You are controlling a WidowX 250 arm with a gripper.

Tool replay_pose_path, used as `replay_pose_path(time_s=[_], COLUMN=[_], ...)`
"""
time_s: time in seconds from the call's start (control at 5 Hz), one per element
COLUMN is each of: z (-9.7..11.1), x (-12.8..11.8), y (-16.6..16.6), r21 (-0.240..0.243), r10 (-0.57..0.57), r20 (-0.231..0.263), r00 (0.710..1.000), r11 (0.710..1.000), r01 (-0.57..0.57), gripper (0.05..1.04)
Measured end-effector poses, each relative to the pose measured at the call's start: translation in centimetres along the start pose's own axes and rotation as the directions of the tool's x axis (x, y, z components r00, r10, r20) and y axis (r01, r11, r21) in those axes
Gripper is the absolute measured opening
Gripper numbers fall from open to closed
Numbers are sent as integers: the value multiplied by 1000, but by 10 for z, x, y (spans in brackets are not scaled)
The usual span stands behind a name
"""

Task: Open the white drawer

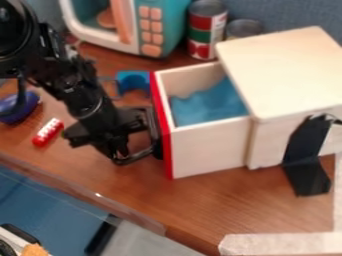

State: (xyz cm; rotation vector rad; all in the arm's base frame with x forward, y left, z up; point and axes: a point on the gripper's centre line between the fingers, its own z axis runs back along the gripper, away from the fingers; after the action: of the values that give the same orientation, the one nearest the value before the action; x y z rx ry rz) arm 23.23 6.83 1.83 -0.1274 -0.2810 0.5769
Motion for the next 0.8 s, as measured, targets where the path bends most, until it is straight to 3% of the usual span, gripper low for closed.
replay_pose_path(time_s=[0.2, 0.4, 0.6, 0.8], z=[1, 11, 26, 59], x=[-4, 1, 0, 8], y=[2, 2, -2, -2], r21=[13, 22, 14, 11], r10=[-43, -27, -59, -73], r20=[-24, 12, 19, 47], r00=[999, 1000, 998, 996], r11=[999, 999, 998, 997], r01=[43, 26, 59, 73], gripper=[453, 774, 999, 1004])
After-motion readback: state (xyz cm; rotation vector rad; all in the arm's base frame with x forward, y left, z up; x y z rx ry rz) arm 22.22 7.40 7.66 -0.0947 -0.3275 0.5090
